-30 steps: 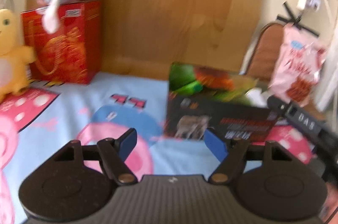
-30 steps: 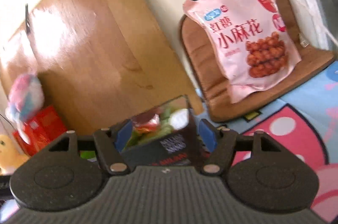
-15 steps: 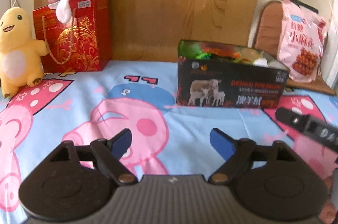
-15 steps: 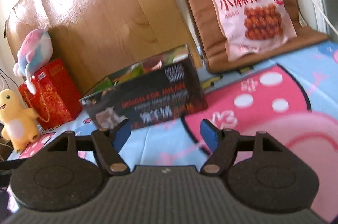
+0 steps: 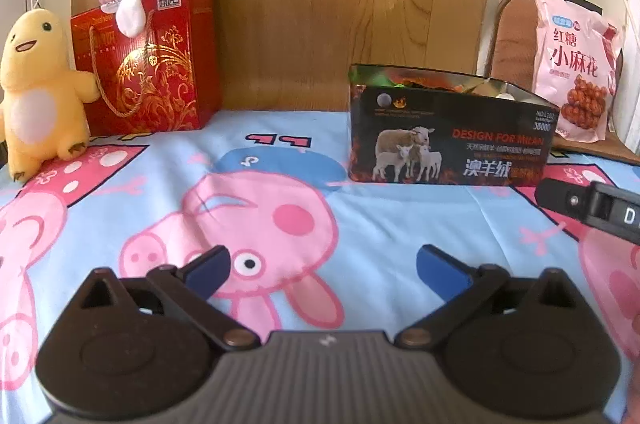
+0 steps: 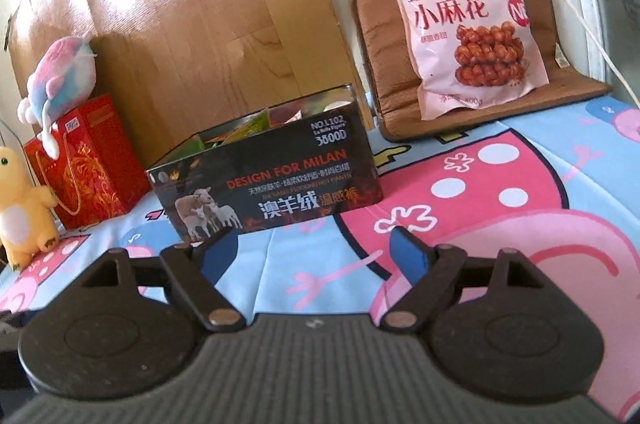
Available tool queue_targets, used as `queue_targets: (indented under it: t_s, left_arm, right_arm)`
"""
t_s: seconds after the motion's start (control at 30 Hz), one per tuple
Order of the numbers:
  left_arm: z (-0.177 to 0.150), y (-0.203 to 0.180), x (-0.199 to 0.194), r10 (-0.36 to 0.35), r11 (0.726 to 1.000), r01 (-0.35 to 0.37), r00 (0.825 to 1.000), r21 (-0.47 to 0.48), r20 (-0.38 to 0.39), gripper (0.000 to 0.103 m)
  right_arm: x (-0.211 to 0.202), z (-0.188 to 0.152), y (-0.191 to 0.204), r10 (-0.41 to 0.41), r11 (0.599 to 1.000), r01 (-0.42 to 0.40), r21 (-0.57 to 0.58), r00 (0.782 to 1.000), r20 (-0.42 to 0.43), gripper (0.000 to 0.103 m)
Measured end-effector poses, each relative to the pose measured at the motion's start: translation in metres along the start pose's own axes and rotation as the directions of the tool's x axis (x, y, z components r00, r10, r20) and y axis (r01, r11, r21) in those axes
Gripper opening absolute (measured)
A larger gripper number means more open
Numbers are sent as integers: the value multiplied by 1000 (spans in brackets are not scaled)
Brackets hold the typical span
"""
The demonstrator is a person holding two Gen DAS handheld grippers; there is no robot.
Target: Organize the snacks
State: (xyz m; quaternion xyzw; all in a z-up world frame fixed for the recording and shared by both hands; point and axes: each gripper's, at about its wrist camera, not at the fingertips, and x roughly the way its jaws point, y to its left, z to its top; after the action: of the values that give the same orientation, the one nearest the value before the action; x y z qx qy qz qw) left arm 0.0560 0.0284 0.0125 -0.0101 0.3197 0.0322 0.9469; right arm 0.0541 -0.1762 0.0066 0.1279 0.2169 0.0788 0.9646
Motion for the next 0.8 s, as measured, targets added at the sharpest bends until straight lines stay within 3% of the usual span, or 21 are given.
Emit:
queue_targets:
  t_s: [0.3,0.8]
  left_arm:
    - [-1,-1,-1,35,999,-35,999,6,5,103]
    - [-1,-3,-5,33,999,-33,999,15,40,103]
  right_arm:
    - [1,-1,3,7,1000,-7,-26,1000,-5,88]
    - [2,-1,5,14,999,-15,-34,1000,-11,89]
